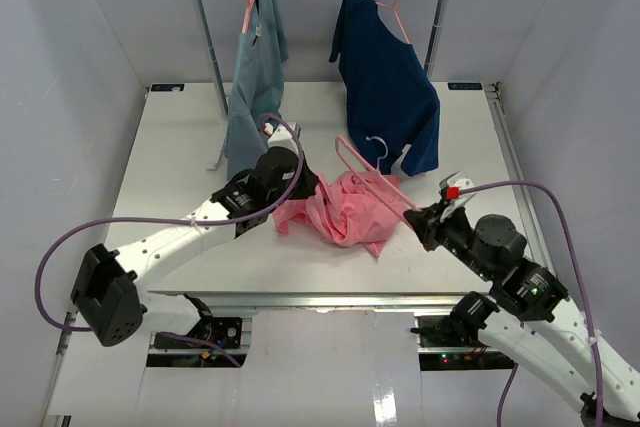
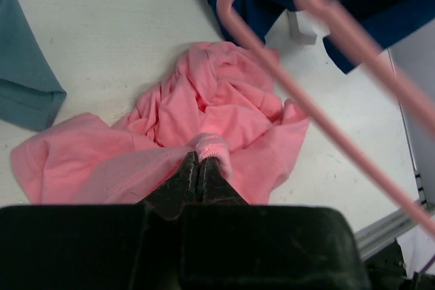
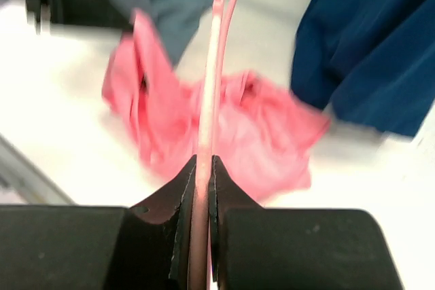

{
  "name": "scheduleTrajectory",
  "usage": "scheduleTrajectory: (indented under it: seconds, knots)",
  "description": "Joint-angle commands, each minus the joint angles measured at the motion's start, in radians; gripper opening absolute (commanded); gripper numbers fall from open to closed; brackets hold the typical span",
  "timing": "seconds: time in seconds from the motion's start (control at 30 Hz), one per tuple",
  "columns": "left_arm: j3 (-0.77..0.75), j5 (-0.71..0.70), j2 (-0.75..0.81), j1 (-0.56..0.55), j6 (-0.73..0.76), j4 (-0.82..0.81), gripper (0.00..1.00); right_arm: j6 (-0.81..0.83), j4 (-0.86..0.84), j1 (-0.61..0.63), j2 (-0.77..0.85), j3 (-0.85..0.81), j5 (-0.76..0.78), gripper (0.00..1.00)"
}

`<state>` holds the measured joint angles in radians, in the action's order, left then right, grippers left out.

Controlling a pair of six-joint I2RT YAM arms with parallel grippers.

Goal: Place the t-shirt on the hanger
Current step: Pick up the hanger from the clothesline, then place the T-shirt on the hanger.

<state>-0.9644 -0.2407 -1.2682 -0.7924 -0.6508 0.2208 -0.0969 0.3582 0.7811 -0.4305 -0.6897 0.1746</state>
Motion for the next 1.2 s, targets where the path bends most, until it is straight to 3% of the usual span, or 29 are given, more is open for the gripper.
scheduleTrajectory:
  seconds: [0.0, 0.2, 0.47, 1.17]
  knots:
    - [-0.079, -0.038, -0.082, 0.045, 0.030, 0.074, 0.00, -0.072, -0.021, 0.004, 0.115, 0.072, -0.158, 0.08]
    - [-0.146, -0.020, -0.121, 0.100, 0.051, 0.090, 0.00, -0.133, 0.002, 0.004, 0.188, 0.107, -0.300, 0.08]
    - [-0.193, 0.028, -0.146, 0.126, 0.051, 0.106, 0.00, -0.157, 0.036, 0.004, 0.281, 0.122, -0.318, 0.08]
    - [-0.194, 0.080, -0.031, 0.127, 0.075, 0.136, 0.00, -0.142, 0.031, 0.004, 0.191, 0.130, -0.285, 0.08]
